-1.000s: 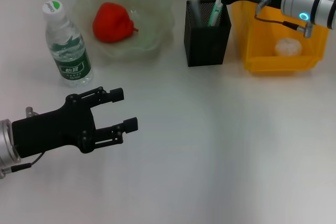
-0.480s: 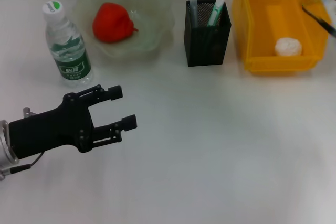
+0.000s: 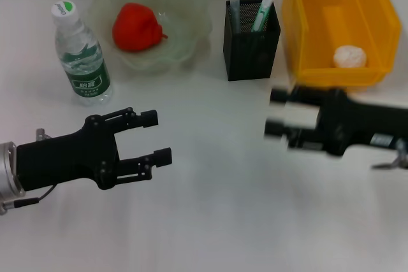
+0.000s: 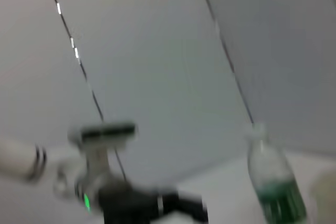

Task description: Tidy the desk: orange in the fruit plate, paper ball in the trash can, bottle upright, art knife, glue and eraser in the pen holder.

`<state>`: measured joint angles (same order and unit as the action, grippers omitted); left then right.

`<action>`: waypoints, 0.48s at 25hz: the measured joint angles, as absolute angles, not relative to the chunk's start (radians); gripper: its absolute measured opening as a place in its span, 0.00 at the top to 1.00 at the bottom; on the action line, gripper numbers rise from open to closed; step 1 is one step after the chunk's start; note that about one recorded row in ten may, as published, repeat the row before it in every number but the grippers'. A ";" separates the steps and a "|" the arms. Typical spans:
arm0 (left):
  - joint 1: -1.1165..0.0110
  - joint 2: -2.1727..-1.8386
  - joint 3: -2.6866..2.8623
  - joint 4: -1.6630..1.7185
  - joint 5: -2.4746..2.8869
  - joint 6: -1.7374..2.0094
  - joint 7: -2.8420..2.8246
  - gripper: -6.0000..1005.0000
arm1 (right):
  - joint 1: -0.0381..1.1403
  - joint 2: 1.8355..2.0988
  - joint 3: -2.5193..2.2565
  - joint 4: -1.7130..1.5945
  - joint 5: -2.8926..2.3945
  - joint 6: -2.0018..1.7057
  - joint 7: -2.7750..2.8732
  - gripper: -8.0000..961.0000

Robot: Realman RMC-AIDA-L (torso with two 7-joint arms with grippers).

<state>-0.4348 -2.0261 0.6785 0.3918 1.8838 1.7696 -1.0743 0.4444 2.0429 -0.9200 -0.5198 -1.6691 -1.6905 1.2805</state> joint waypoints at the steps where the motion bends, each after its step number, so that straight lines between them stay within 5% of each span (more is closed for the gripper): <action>1: -0.435 -2.026 0.679 0.392 1.885 1.764 -1.076 0.22 | 0.447 2.046 -0.921 -0.518 -1.697 -1.674 1.270 0.26; 12: -0.441 -2.023 0.680 0.398 1.922 1.758 -1.126 0.22 | 0.474 2.041 -0.927 -0.504 -1.749 -1.632 1.179 0.26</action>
<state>-0.4411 -2.0227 0.6799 0.3979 1.9225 1.7582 -1.1256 0.4743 2.0414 -0.9267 -0.5044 -1.7486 -1.6318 1.1795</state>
